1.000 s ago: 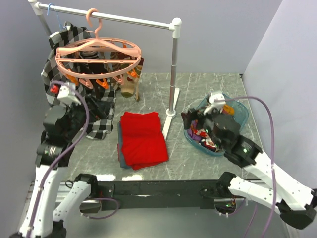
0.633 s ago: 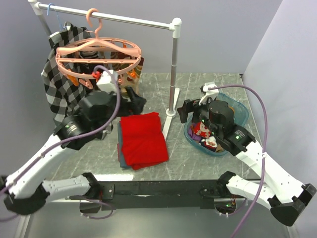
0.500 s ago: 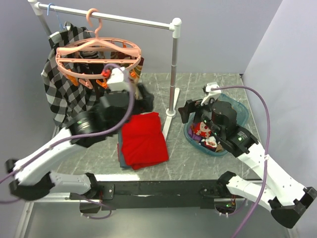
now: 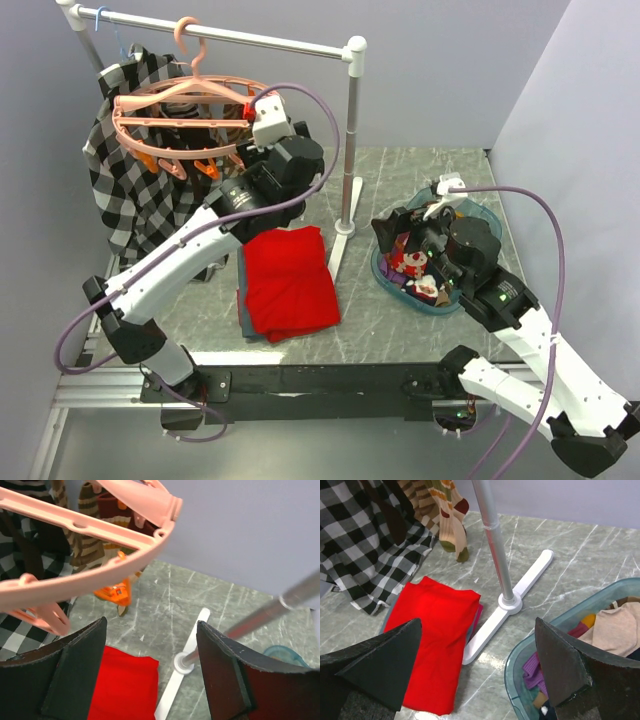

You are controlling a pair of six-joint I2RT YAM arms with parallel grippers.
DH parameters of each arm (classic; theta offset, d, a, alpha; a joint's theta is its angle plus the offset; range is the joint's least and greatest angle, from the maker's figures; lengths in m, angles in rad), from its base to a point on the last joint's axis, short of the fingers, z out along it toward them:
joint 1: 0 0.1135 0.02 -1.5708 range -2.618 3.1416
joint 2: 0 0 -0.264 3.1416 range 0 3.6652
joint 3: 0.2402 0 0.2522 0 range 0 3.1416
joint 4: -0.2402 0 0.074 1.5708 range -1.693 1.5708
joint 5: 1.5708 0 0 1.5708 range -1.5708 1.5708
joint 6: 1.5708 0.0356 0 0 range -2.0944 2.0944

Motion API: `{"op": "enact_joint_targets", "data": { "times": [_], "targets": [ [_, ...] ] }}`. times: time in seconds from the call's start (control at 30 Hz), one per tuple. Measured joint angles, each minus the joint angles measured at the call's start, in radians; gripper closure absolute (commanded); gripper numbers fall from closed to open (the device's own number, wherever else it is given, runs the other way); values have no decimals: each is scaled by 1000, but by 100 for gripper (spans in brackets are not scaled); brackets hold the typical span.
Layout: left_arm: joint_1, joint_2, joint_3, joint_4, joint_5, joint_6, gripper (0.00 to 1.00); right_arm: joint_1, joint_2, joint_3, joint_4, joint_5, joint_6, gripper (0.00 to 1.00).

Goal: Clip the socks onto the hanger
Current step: Open the clamp at the hanger.

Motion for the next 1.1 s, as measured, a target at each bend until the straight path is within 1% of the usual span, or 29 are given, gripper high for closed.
{"op": "enact_joint_targets", "data": {
  "times": [0.23,0.5,0.63,0.8,0.9,0.97,1.07,1.1],
  "targets": [
    [72,5,0,-14,26,-7,23,-5,-13,-16,-6,3,0,0],
    [132,15,0,20,37,6,24,-9,-18,-19,-6,4,-2,0],
    [139,34,-3,53,34,25,28,-11,-21,-29,-6,3,-4,0],
    [140,41,-55,142,-5,64,34,-13,-26,-43,-2,-6,-4,0],
    [141,36,-118,223,-40,91,36,-14,-38,-67,10,-31,-3,0],
    [142,27,-175,282,-57,109,37,-15,-50,-94,33,-58,-2,0],
    [142,16,-236,349,-70,135,41,-16,-60,-130,68,-109,1,0],
    [142,13,-247,370,-74,146,44,-18,-61,-140,87,-134,5,0]
  ]
}}
